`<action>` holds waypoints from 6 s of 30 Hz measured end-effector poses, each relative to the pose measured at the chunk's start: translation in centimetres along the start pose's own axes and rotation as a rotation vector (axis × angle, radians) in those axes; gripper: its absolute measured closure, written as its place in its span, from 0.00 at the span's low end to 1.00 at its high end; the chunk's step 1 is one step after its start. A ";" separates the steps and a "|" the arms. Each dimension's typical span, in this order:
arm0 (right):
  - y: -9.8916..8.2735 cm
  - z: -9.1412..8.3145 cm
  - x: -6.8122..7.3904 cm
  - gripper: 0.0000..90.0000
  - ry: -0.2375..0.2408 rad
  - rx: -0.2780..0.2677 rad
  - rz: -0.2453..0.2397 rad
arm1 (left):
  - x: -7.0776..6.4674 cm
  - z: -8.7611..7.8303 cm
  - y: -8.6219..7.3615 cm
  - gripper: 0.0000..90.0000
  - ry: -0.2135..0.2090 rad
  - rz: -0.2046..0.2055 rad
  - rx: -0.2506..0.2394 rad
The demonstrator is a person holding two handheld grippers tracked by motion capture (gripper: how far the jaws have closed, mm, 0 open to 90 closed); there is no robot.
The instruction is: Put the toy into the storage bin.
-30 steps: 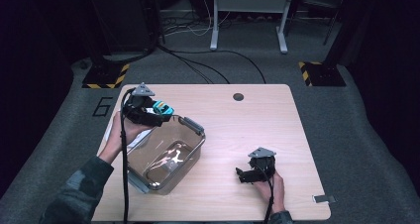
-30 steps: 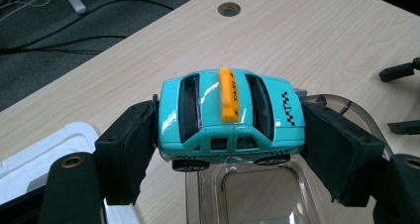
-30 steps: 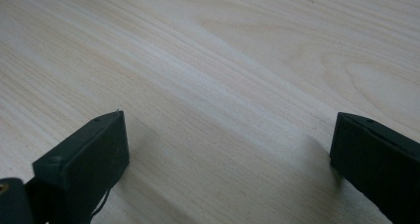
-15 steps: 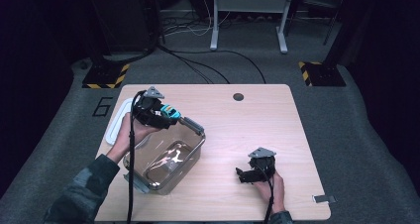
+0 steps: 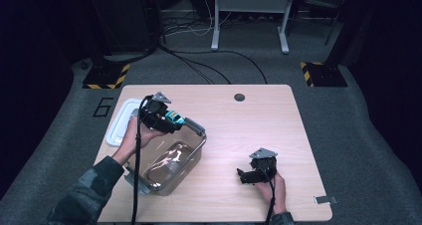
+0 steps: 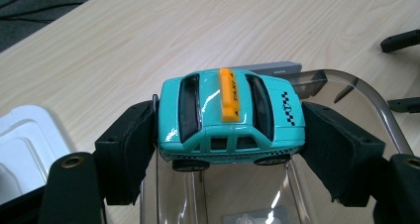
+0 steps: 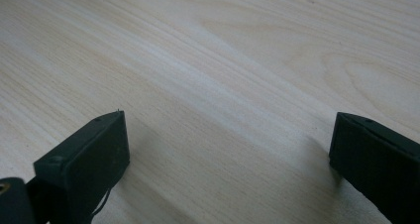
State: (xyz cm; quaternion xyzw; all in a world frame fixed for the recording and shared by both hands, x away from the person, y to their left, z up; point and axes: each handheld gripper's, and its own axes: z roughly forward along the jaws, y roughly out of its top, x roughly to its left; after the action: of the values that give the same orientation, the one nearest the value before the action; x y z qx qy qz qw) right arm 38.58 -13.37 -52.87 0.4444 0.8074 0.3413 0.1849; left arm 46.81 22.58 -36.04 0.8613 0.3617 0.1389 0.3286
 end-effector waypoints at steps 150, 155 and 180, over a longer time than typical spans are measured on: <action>0.0 0.0 0.0 0.02 0.000 -0.001 0.000 | 14.4 0.2 -12.7 0.00 0.282 -0.357 -0.066; 0.0 0.0 0.0 0.02 0.002 -0.002 0.000 | 15.4 2.4 -13.1 0.00 0.290 -0.387 -0.040; 0.0 0.0 0.0 0.03 0.000 -0.003 0.004 | 16.5 6.7 -13.4 0.46 0.390 -0.401 -0.063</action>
State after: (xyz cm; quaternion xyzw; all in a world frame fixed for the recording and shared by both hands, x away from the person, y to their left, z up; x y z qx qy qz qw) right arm 38.59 -13.36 -52.86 0.4457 0.8060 0.3428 0.1848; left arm 54.42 38.31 -49.93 0.7191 0.5767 0.2455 0.3001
